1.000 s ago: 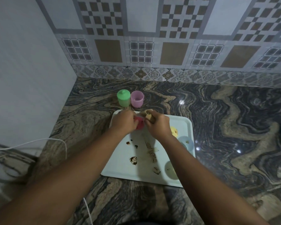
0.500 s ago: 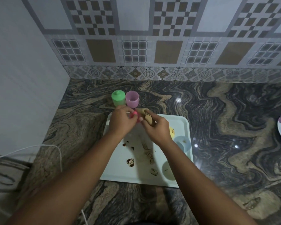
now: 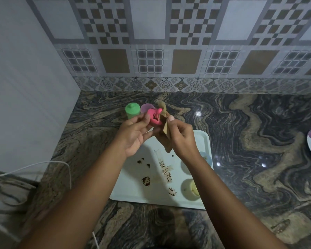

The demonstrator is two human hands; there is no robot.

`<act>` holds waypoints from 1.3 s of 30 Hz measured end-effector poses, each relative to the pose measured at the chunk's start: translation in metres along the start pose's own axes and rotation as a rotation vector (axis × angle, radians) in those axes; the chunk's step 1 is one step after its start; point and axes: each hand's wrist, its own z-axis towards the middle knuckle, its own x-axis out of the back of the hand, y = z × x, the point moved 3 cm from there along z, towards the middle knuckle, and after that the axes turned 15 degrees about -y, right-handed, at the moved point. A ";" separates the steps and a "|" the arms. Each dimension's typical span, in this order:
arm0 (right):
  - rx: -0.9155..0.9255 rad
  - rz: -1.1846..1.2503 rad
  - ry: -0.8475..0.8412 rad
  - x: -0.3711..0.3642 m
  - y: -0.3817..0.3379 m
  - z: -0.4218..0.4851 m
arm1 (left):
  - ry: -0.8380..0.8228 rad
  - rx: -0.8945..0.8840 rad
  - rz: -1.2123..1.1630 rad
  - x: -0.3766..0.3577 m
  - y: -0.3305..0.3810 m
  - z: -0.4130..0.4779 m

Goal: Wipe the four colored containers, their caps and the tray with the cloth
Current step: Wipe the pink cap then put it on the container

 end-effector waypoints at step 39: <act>0.181 -0.398 0.038 -0.003 -0.049 -0.028 | 0.047 -0.091 0.027 -0.039 0.007 -0.045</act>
